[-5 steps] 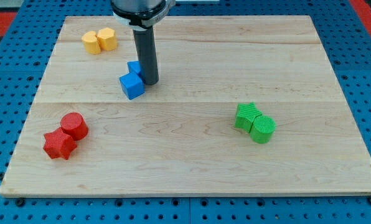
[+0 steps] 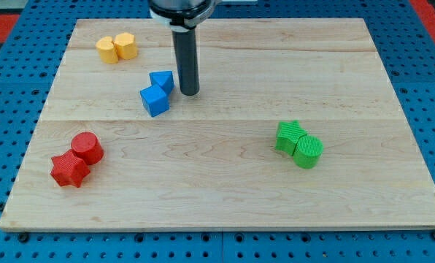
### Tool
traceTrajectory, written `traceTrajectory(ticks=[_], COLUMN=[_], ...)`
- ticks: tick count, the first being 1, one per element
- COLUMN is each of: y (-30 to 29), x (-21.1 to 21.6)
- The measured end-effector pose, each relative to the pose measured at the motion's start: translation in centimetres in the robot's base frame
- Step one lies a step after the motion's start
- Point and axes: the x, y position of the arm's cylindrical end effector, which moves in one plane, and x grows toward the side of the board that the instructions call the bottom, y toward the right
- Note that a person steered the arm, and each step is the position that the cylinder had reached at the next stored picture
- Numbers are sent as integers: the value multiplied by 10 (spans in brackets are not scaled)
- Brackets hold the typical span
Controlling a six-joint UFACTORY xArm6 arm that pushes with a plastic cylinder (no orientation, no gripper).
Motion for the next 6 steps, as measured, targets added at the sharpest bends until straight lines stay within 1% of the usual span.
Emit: traceTrajectory(ticks=[3, 4, 5, 6], y=[3, 12, 54, 87], x=[0, -2, -2, 20])
